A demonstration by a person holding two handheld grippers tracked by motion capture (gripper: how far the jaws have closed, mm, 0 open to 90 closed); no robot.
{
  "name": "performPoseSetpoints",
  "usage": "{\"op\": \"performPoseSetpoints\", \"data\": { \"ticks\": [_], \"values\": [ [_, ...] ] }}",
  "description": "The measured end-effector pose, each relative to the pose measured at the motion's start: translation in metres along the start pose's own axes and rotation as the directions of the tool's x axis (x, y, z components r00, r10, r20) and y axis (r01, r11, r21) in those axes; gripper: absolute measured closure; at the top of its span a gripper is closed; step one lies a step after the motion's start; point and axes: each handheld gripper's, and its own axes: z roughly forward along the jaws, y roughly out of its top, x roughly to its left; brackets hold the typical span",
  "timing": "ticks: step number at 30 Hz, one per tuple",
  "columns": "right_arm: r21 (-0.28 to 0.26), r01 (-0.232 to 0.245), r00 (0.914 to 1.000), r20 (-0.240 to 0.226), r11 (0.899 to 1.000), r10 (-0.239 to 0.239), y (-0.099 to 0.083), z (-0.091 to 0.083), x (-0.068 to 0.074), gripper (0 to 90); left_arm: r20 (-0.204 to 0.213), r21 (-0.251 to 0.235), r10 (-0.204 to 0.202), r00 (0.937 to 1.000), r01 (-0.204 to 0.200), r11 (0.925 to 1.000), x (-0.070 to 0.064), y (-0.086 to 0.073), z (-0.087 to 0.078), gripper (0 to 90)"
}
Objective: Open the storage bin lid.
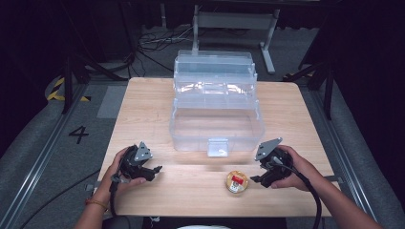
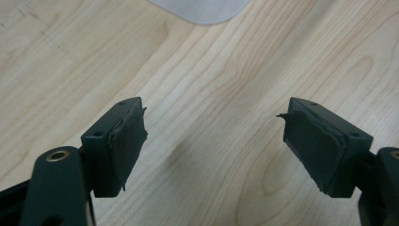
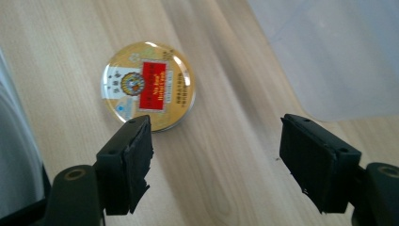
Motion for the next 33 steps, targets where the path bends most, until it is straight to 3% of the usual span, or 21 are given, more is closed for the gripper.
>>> {"op": "performPoseSetpoints", "data": {
  "ticks": [2,5,10,18,23,24,27,28,33],
  "values": [
    [0.007,-0.002,1.0000,-0.008,1.000,0.002,0.001,0.002,0.002,26.5,0.009,0.012,-0.030,0.9995,0.030,0.9995,0.003,-0.005,0.004,21.6],
    [0.022,0.018,0.9992,-0.037,1.000,-0.017,0.007,0.007,0.007,26.7,0.029,-0.012,-0.077,0.9967,0.077,0.9970,0.006,-0.012,0.005,21.5],
    [0.044,0.038,0.9977,-0.057,0.998,-0.036,0.015,0.018,0.013,27.6,0.057,-0.047,-0.151,0.9869,0.154,0.9870,0.013,-0.021,0.007,18.3],
    [0.087,0.067,0.9914,-0.118,0.994,-0.056,0.029,0.034,0.025,26.2,0.053,-0.044,-0.155,0.9864,0.158,0.9865,0.012,-0.021,0.007,17.1],
    [0.131,0.086,0.9918,-0.105,0.988,-0.072,0.033,0.046,0.031,23.7,0.048,-0.046,-0.161,0.9858,0.163,0.9855,0.012,-0.021,0.007,17.1],
    [0.142,0.119,0.9893,-0.101,0.983,-0.105,0.033,0.048,0.030,23.3,0.048,-0.046,-0.161,0.9858,0.163,0.9855,0.012,-0.021,0.007,17.1],
    [0.153,0.128,0.9867,-0.120,0.980,-0.110,0.034,0.052,0.029,20.6,0.047,-0.045,-0.161,0.9858,0.164,0.9855,0.012,-0.021,0.007,17.1],
    [0.153,0.109,0.9885,-0.121,0.982,-0.091,0.035,0.055,0.029,18.7,0.047,-0.045,-0.161,0.9858,0.163,0.9855,0.012,-0.021,0.007,17.1],
    [0.176,0.116,0.9883,-0.118,0.978,-0.097,0.039,0.066,0.027,19.5,0.047,-0.045,-0.161,0.9858,0.163,0.9855,0.012,-0.021,0.007,17.1]
  ]
}}
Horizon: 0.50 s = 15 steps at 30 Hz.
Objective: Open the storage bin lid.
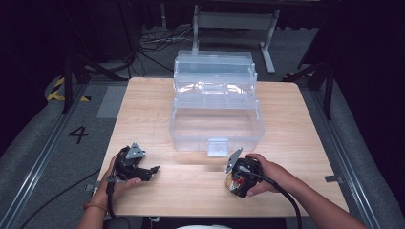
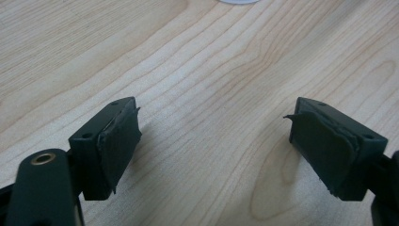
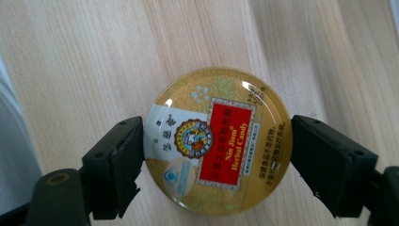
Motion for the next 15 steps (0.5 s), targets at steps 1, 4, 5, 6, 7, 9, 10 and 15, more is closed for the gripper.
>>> {"op": "performPoseSetpoints", "data": {
  "ticks": [1,4,5,6,7,9,10,15],
  "values": [
    [0.004,0.002,1.0000,-0.004,1.000,-0.002,0.001,0.002,-0.001,19.4,0.000,0.000,0.000,1.0000,0.000,1.0000,0.000,0.000,0.000,17.1],
    [0.008,0.004,1.0000,-0.009,1.000,-0.004,0.002,0.006,-0.001,19.6,0.002,0.000,-0.002,1.0000,0.002,1.0000,0.000,0.000,0.000,17.1],
    [0.014,0.028,0.9996,-0.010,1.000,-0.028,0.000,0.007,-0.001,19.7,0.004,-0.001,-0.002,1.0000,0.002,1.0000,0.000,0.000,0.000,17.1],
    [0.014,0.022,0.9996,-0.018,1.000,-0.022,-0.001,0.008,-0.002,19.7,0.003,0.000,0.003,1.0000,-0.003,1.0000,0.001,0.000,0.000,17.1],
    [-0.016,0.011,0.9993,-0.036,1.000,-0.011,-0.004,0.010,-0.004,19.8,0.003,-0.001,0.002,1.0000,-0.002,1.0000,0.001,0.000,0.000,17.2],
    [-0.039,0.008,0.9985,-0.053,0.999,-0.010,-0.008,0.012,-0.007,19.7,0.003,0.000,0.003,1.0000,-0.003,1.0000,0.001,0.000,0.000,17.1],
    [-0.043,-0.003,0.9988,-0.049,0.999,0.001,-0.008,0.012,-0.006,19.8,0.004,0.000,0.004,1.0000,-0.004,1.0000,0.001,0.000,0.000,17.1],
    [-0.019,0.028,0.9990,-0.033,0.999,-0.029,-0.006,0.012,-0.005,20.0,0.013,0.000,0.006,0.9999,-0.006,1.0000,0.002,0.000,0.000,16.9]
  ]
}}
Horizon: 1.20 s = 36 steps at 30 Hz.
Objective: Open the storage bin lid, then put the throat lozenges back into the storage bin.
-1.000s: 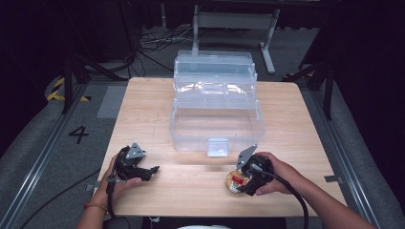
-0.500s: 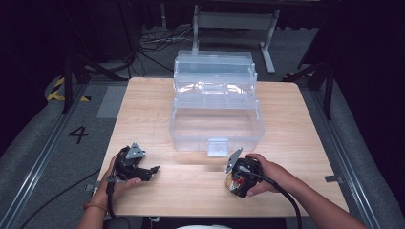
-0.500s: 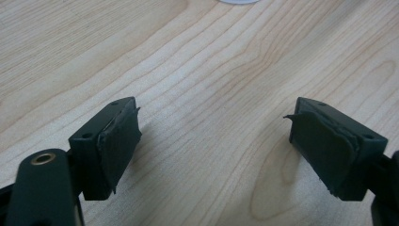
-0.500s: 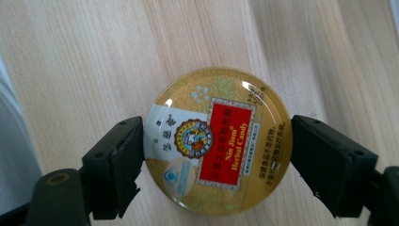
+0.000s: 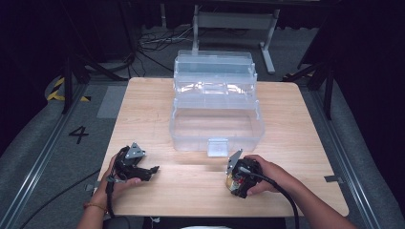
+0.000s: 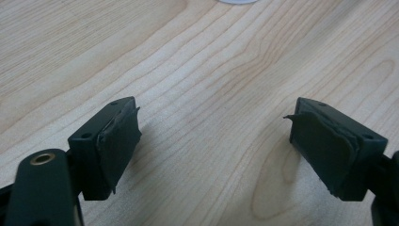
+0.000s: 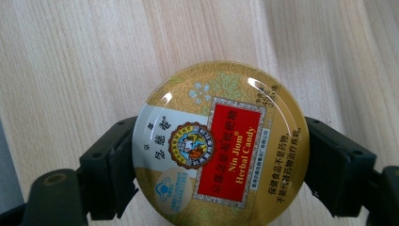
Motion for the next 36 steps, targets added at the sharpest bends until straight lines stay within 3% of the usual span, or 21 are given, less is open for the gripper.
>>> {"op": "performPoseSetpoints", "data": {
  "ticks": [2,3,7,9,17,33,36],
  "values": [
    [0.006,0.001,1.0000,-0.002,1.000,-0.001,0.002,0.000,0.001,20.0,0.001,0.000,0.000,1.0000,0.000,1.0000,0.000,0.000,0.000,16.9],
    [0.013,0.025,0.9997,-0.003,1.000,-0.025,0.002,0.000,-0.001,20.1,0.002,0.000,0.000,1.0000,0.000,1.0000,0.000,0.000,0.000,16.9],
    [0.022,0.011,0.9999,-0.008,1.000,-0.011,0.004,0.000,0.000,20.3,0.002,-0.001,0.000,1.0000,0.000,1.0000,0.000,0.000,0.000,17.0],
    [0.021,0.032,0.9994,-0.009,0.999,-0.032,0.003,0.000,-0.001,20.4,0.006,0.000,-0.004,1.0000,0.004,1.0000,0.000,0.000,0.000,17.1],
    [0.007,-0.005,0.9999,-0.016,1.000,0.005,-0.007,-0.005,-0.006,20.4,0.004,0.000,-0.001,1.0000,0.001,1.0000,0.000,0.000,0.000,17.2],
    [-0.034,-0.026,0.9994,0.023,0.999,0.027,-0.034,-0.040,-0.015,20.4,0.005,0.001,0.004,1.0000,-0.004,1.0000,0.001,0.000,0.000,17.0],
    [-0.032,-0.052,0.9980,0.034,0.998,0.053,-0.040,-0.047,-0.015,20.4,0.004,0.000,0.006,1.0000,-0.006,1.0000,0.001,0.000,0.000,16.8]
  ]
}}
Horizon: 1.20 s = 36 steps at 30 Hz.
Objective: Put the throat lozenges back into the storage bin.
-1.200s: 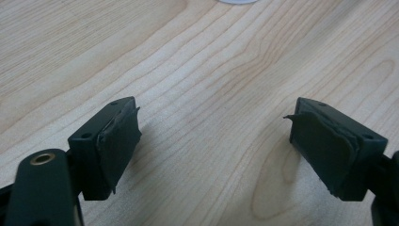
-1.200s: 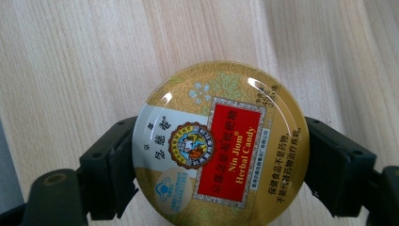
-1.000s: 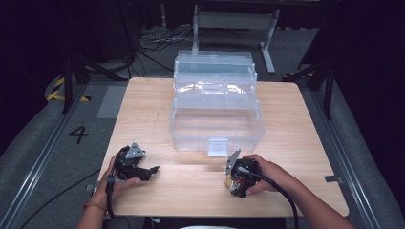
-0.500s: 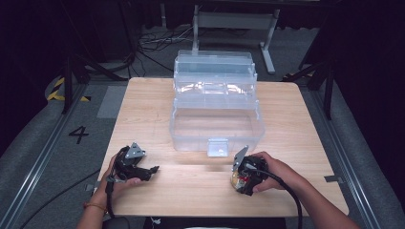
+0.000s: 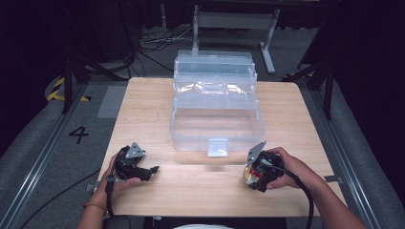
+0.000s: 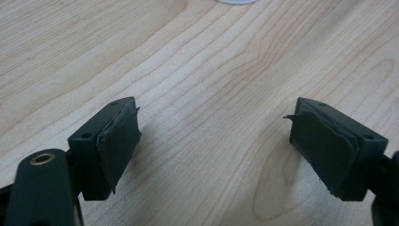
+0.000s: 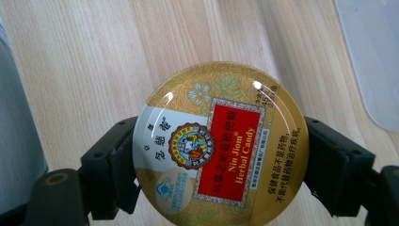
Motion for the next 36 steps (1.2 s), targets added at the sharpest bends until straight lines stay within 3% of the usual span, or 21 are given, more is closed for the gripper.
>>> {"op": "performPoseSetpoints", "data": {
  "ticks": [8,10,21,26,36],
  "values": [
    [-0.004,-0.014,0.9997,0.017,1.000,0.015,-0.007,-0.011,-0.001,20.4,-0.002,0.002,0.004,1.0000,-0.004,1.0000,0.000,0.001,0.000,16.6],
    [-0.015,0.005,0.9996,0.028,1.000,-0.005,-0.008,-0.016,-0.002,20.4,-0.002,0.002,0.004,1.0000,-0.004,1.0000,0.000,0.001,0.000,16.5],
    [-0.039,0.018,0.9969,0.077,0.999,-0.015,-0.004,-0.044,-0.007,20.4,-0.002,0.002,0.003,1.0000,-0.003,1.0000,0.000,0.001,0.000,16.6],
    [-0.059,0.024,0.9939,0.109,0.998,-0.017,0.002,-0.067,-0.014,20.4,-0.002,0.002,0.002,1.0000,-0.002,1.0000,0.000,0.001,0.000,16.6],
    [-0.096,0.026,0.9906,0.136,0.995,-0.013,0.014,-0.086,-0.030,20.4,-0.003,0.002,0.003,1.0000,-0.003,1.0000,0.000,0.001,0.000,16.6]
  ]
}}
